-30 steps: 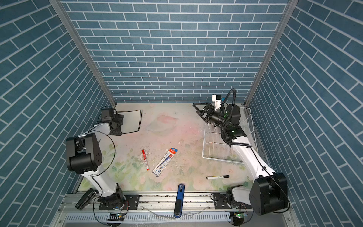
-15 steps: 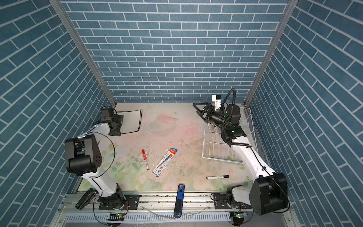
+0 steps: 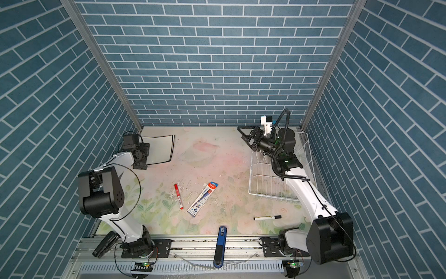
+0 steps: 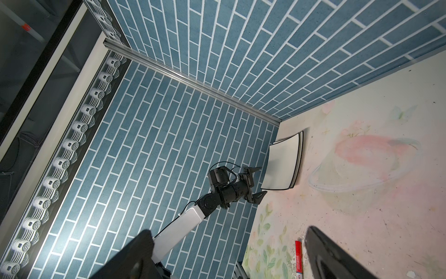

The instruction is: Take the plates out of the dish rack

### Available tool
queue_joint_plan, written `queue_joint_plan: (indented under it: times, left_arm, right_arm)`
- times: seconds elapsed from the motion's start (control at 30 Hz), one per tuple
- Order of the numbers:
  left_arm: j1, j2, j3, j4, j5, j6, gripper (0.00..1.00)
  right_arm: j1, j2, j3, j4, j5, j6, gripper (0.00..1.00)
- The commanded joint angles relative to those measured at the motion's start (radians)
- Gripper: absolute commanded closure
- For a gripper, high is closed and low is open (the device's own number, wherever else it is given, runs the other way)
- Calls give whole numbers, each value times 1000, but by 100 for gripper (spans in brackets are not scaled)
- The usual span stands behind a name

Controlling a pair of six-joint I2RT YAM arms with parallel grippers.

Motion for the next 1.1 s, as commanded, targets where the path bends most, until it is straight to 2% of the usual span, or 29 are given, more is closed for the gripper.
queue_joint_plan:
  times: [0.0,1.07]
  left_arm:
    - [6,24,12,-52,-29,0,0]
    - [8,129,91,-12,-20,70,0]
  right_arm:
    - [-4,10,37,38,6,-46,1]
    - [-3,18,35,42,-2,-47,1]
